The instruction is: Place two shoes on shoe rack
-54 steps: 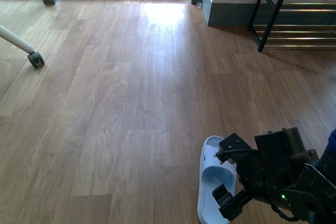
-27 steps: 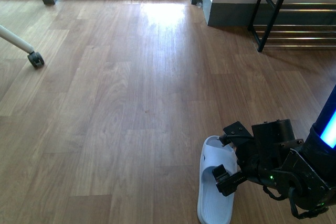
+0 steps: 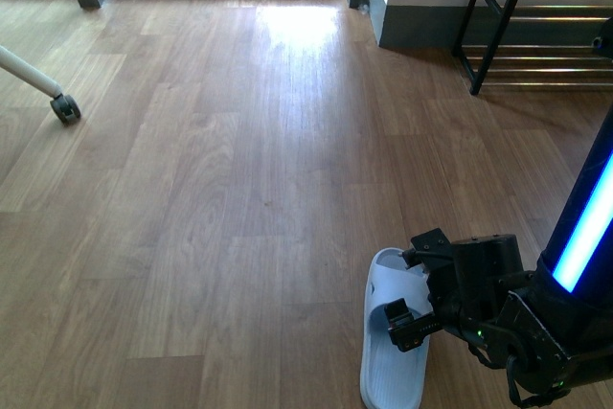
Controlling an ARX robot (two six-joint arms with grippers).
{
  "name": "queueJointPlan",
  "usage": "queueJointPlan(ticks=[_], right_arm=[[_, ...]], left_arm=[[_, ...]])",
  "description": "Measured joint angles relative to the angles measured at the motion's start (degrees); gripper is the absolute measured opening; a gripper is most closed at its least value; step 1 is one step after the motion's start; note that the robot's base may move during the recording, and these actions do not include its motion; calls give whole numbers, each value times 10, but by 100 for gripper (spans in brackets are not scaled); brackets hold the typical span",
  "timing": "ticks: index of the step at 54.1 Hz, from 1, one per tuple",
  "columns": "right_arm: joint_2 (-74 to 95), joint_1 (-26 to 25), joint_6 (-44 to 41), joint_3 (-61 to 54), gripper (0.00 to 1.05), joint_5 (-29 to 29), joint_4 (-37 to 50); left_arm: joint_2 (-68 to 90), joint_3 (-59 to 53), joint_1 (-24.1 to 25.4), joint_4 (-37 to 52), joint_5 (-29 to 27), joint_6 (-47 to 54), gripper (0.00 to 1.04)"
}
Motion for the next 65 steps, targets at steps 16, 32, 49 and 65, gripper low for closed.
queueJointPlan(ticks=[16,32,49,65], right_arm=[[28,-12,2,12,54,15,59],[41,-31,-1,12,16,13,92],[35,-56,-60,-6,2,-7,133],[-137,-96,-167,-142,2,-45,139]], left_arm=[[0,0,0,0,0,0,2],[0,0,0,0,0,0,2],[0,0,0,0,0,0,2],[0,0,0,0,0,0,2]])
